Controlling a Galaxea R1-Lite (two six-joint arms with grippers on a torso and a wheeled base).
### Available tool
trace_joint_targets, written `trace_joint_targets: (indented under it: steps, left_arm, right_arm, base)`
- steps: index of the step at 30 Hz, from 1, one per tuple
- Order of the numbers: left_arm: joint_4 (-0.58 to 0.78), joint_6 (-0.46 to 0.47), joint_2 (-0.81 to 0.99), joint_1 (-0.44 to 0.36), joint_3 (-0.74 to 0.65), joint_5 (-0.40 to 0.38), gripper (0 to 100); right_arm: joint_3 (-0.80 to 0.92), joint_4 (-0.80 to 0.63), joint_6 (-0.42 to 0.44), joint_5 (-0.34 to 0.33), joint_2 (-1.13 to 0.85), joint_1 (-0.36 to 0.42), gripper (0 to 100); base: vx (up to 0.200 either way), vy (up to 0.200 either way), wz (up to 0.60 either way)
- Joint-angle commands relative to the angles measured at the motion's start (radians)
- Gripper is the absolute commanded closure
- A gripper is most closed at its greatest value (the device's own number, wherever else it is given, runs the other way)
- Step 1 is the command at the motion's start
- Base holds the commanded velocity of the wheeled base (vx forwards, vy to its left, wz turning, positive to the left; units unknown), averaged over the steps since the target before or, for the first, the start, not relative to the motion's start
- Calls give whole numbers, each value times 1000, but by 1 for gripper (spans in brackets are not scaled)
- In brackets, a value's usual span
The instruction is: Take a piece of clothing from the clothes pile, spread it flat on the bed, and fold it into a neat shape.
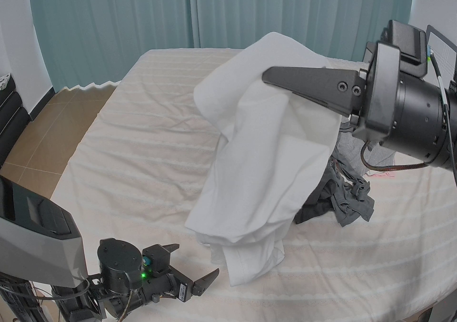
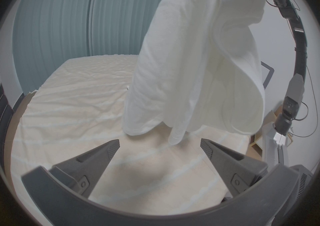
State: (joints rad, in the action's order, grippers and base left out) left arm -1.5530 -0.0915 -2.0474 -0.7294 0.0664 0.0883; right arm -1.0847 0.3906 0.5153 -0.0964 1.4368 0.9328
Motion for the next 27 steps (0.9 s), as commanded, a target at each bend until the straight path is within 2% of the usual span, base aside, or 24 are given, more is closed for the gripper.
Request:
trace_joint_targets:
  steps: [1, 6, 27]
  left_arm:
    - [-18, -1, -3, -1, 32, 22, 0]
    - [-18, 7, -3, -2, 79, 51, 0]
    - [-18, -31, 0, -24, 141, 39, 0]
  right_arm:
    - [6, 2, 0, 0, -3, 1, 100]
    - [3, 7, 2, -2, -1, 1, 100]
    - [-3, 10, 11, -2, -1, -2, 100]
  base:
    - [0, 0, 0]
    - [0, 0, 0]
    - [0, 0, 0]
